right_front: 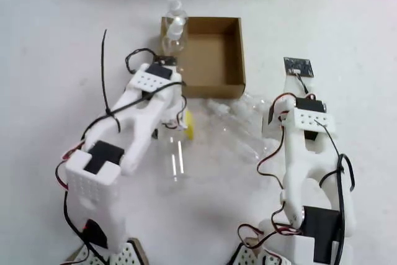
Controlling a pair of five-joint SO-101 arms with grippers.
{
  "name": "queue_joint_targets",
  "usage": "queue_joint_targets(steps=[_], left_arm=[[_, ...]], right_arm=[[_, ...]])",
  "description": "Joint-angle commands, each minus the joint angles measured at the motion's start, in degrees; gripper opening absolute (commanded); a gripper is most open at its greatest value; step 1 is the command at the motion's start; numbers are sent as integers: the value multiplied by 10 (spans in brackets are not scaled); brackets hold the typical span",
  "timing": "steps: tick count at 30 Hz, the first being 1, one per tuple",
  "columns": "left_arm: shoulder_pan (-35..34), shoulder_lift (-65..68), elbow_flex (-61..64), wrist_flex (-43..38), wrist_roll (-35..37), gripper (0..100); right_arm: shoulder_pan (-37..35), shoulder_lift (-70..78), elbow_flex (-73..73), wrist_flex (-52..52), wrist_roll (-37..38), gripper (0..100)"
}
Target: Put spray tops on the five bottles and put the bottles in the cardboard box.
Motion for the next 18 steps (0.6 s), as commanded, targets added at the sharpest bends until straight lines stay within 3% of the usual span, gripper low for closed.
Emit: queue_joint_targets(steps=[1, 2, 5, 11, 18], left_arm=[[14, -37, -10, -18, 8, 65], [14, -39, -7, -31, 7, 11], [10, -42, -6, -32, -1, 49], [7, -55, -4, -31, -63, 20], [-22, -200, 109, -104, -66, 20]], right_arm=[[4, -25, -5, -7, 4, 70], [4, -25, -5, -7, 4, 70], [4, -25, -5, -7, 4, 70], [4, -25, -5, -8, 4, 70], [4, -25, -5, -8, 7, 71]])
